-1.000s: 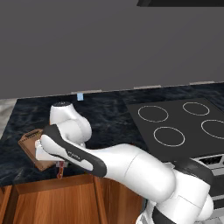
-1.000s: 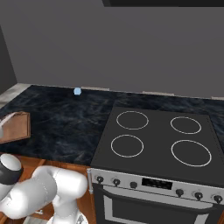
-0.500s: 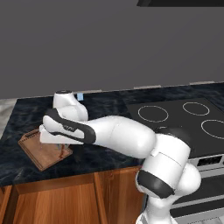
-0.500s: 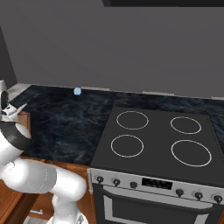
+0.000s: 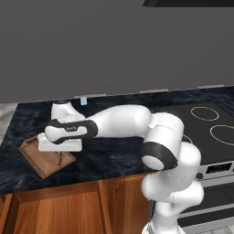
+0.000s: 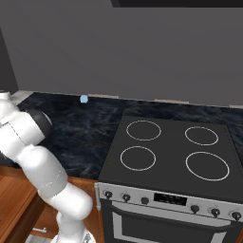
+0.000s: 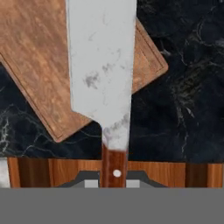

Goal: Open the drawer on the left and place the cutting tools on the cutting board.

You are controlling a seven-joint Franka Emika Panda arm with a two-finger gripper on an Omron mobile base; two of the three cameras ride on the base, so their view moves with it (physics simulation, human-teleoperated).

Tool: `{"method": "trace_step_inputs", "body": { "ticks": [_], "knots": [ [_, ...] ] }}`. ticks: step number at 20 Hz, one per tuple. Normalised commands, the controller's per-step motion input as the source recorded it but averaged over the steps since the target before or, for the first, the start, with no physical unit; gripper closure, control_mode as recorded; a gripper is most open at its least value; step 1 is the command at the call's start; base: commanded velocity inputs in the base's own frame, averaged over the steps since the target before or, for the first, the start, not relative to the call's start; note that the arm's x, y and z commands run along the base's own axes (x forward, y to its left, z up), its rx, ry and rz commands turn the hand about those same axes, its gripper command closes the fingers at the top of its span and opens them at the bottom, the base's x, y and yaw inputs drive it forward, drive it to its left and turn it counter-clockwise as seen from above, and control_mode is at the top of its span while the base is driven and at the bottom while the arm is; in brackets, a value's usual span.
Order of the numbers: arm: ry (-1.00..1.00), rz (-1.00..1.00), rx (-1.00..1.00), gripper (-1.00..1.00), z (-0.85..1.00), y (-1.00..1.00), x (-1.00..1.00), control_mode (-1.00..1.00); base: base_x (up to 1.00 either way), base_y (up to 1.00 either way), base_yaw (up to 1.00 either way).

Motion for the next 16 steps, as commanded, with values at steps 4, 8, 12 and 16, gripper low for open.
{"method": "trace_step_inputs", "body": {
  "ticks": [4,8,12,16],
  "knots": [
    [0.0,0.06,-0.01,1.0,-0.3,0.42,0.5,-1.0,0.0,0.0,0.0],
    [0.0,0.06,0.0,1.0,-0.14,0.27,0.54,-1.0,0.0,0.0,0.0],
    [0.0,0.05,0.0,1.0,-0.13,0.29,0.22,-1.0,0.0,0.0,0.0],
    [0.0,0.05,-0.01,1.0,-0.12,0.34,0.0,-1.0,0.0,0.0,0.0]
  ]
}}
